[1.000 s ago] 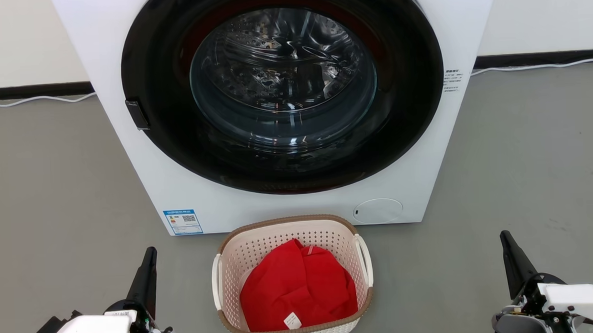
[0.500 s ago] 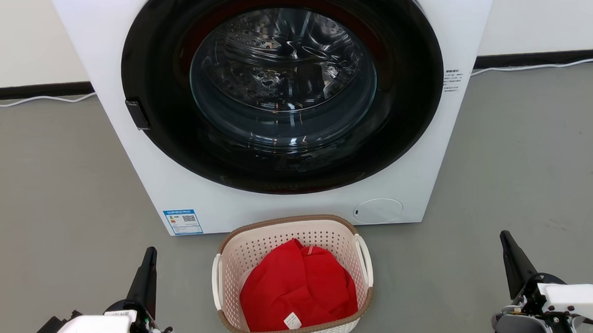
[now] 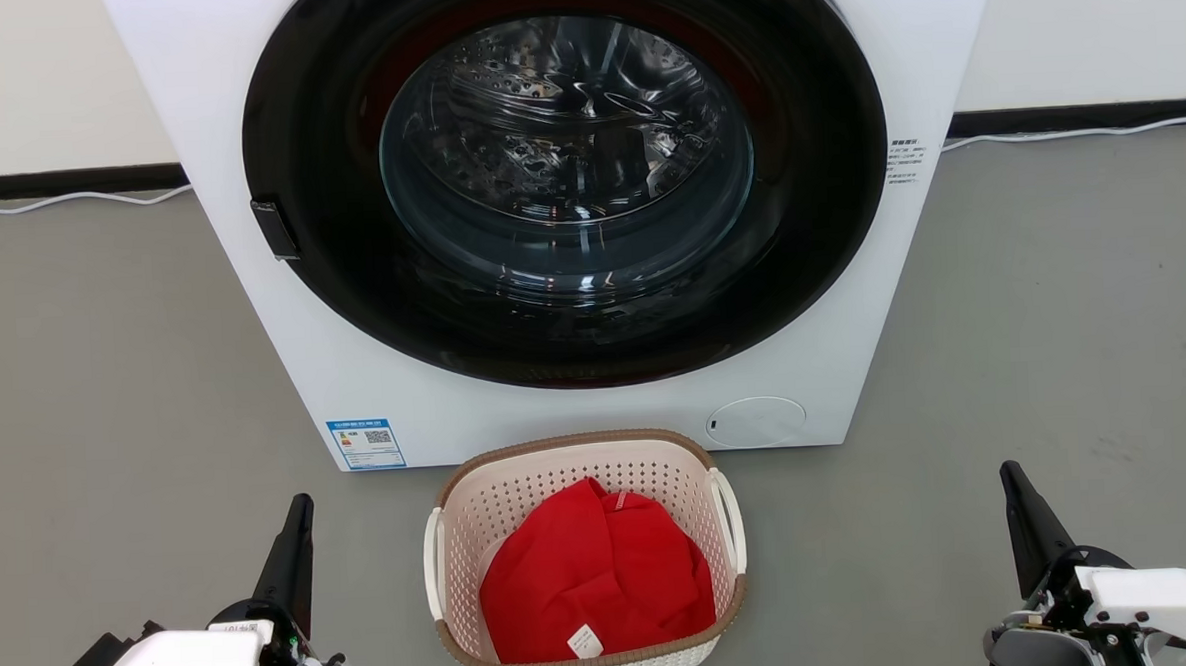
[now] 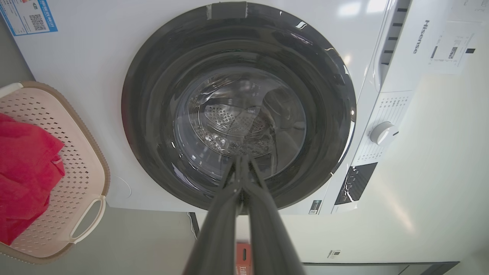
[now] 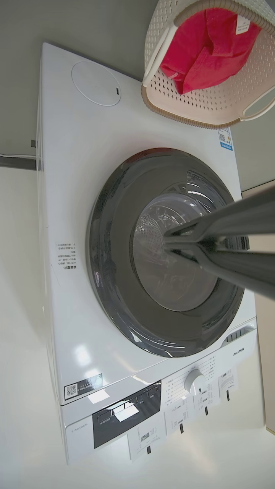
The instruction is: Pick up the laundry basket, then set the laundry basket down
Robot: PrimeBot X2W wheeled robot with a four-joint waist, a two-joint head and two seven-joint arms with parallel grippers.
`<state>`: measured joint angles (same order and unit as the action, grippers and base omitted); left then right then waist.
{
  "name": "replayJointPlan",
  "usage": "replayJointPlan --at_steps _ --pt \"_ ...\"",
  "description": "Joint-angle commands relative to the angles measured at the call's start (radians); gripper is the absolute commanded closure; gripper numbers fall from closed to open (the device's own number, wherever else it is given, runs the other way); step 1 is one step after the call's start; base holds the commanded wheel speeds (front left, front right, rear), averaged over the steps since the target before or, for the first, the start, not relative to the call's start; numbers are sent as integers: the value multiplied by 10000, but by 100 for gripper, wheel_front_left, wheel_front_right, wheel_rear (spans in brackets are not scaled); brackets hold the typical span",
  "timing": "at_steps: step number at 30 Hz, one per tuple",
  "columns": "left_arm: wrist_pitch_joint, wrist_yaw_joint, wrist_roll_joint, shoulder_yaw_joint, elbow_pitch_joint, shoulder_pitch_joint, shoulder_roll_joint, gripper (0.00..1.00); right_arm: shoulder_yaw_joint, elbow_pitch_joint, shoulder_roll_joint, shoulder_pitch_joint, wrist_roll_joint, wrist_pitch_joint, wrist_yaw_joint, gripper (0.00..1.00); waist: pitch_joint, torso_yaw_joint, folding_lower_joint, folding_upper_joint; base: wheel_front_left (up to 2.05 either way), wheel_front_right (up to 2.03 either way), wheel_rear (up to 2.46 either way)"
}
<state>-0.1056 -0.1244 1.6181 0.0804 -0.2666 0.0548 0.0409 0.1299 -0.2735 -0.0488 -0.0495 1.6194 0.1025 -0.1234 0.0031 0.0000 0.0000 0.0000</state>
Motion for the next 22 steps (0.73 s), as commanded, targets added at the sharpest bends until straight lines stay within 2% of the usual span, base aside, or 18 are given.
replayJointPlan --at_steps 1,22 --pt "-62 -63 -80 315 216 530 113 100 -177 289 -33 -582 -95 94 -73 100 0 0 0 0 0 0 0" --pt "-68 -63 -87 323 216 531 108 100 -170 288 -28 -583 -101 100 -73 100 0 0 0 0 0 0 0"
